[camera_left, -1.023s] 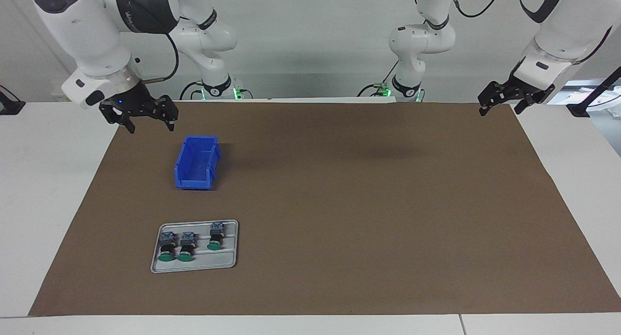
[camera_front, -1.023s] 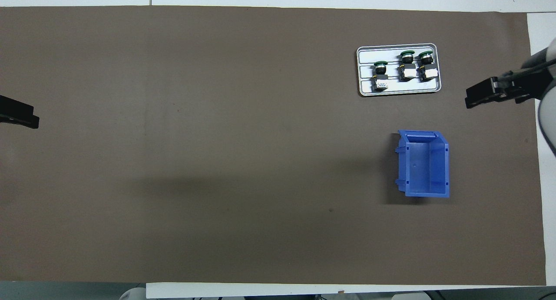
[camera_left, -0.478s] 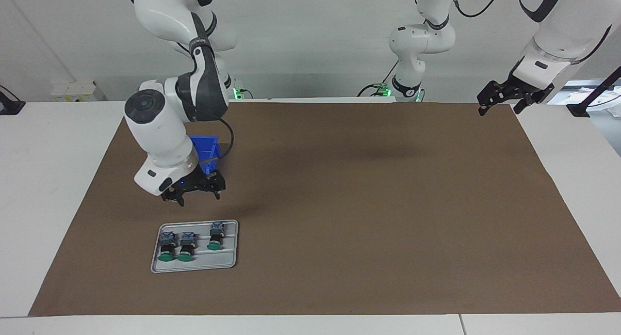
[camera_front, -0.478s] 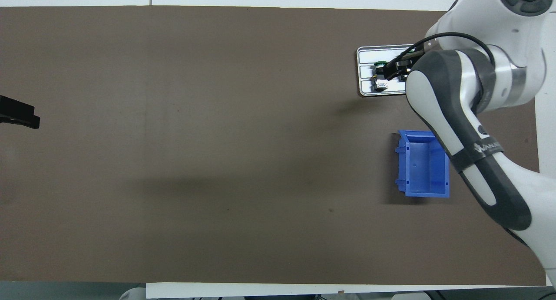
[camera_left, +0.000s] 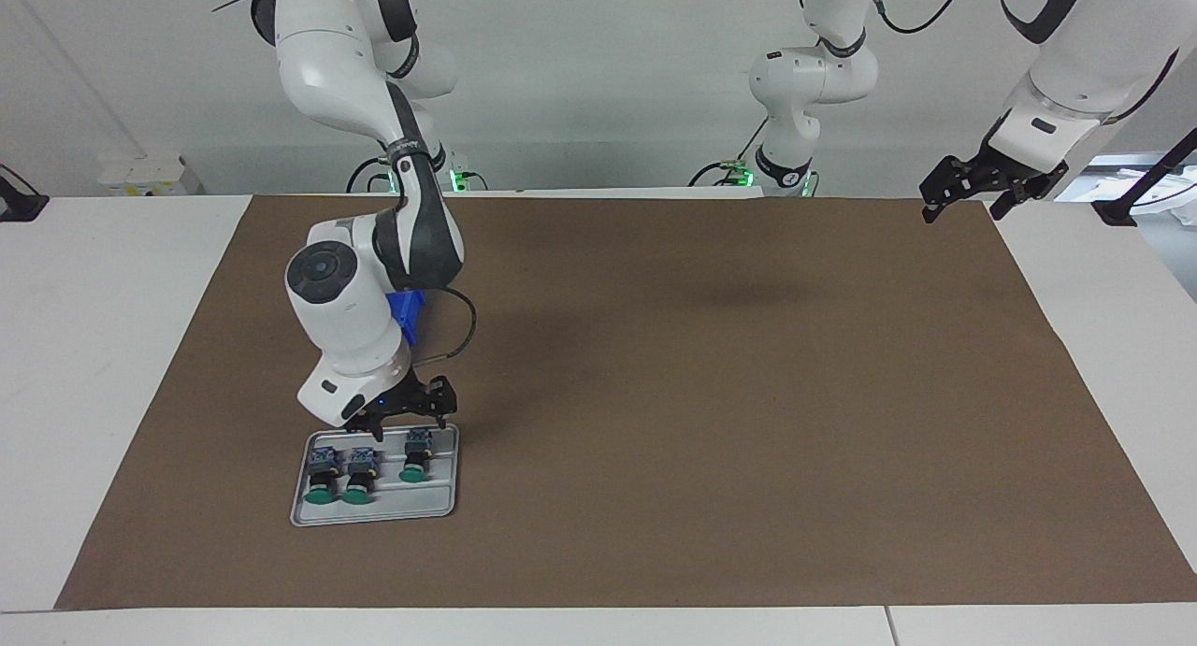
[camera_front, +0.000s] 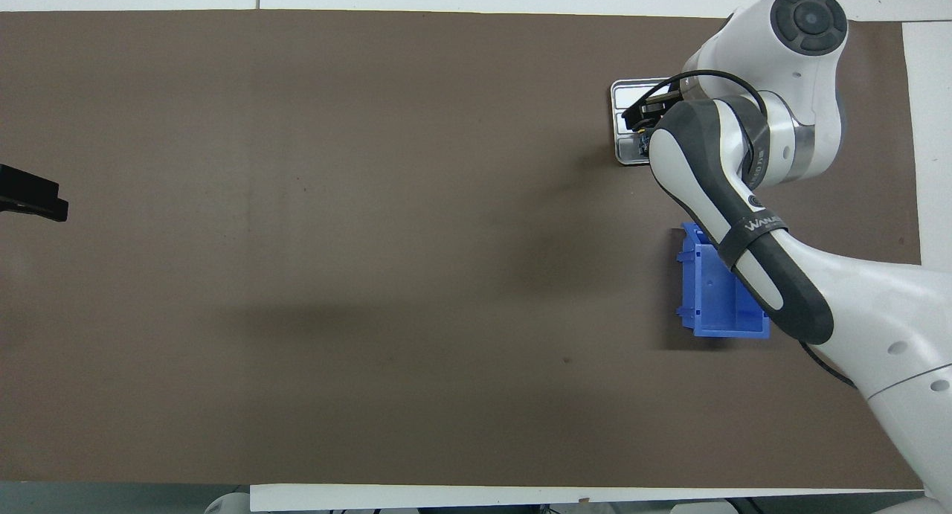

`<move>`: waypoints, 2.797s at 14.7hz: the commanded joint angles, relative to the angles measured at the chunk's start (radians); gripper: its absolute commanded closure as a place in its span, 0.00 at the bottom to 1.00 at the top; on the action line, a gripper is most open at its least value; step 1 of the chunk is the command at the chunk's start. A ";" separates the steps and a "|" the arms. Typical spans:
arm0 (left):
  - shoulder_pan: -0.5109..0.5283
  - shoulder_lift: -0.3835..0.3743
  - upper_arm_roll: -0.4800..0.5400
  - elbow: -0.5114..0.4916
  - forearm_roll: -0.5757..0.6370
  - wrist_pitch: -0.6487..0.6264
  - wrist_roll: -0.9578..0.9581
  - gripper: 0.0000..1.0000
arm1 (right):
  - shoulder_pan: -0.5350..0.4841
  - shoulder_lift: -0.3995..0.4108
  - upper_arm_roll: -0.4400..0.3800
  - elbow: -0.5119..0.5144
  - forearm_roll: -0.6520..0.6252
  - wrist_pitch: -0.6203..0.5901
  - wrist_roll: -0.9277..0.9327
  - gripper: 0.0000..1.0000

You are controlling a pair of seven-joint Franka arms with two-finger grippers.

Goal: Place and press button with both arms
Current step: 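Reach the right gripper over the metal tray to a green-capped part, then grasp the green-capped part in the tray with the right gripper, then lift the part and carry it toward the table center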

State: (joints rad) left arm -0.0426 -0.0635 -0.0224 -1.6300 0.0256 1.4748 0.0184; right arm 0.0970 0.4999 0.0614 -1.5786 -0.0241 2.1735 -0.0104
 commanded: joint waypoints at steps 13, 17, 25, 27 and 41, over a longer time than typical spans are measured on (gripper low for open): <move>0.003 -0.036 0.001 -0.045 -0.010 0.024 -0.003 0.00 | -0.037 0.040 0.008 -0.127 -0.010 0.219 0.021 0.25; 0.001 -0.036 0.001 -0.045 -0.010 0.027 -0.002 0.00 | -0.036 0.040 0.008 -0.129 -0.008 0.218 0.021 0.25; -0.003 -0.036 0.001 -0.045 -0.010 0.042 0.000 0.00 | -0.030 0.034 0.008 -0.106 0.004 0.095 0.021 0.80; -0.002 -0.036 0.001 -0.045 -0.010 0.042 0.001 0.00 | -0.023 0.023 0.008 -0.063 0.004 0.042 0.023 1.00; 0.001 -0.036 0.002 -0.053 -0.009 0.032 -0.003 0.00 | 0.274 -0.149 0.028 0.065 0.006 -0.389 0.660 1.00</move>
State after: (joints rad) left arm -0.0439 -0.0712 -0.0233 -1.6516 0.0255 1.4956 0.0180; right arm 0.3200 0.3619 0.0859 -1.5050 -0.0202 1.7985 0.5054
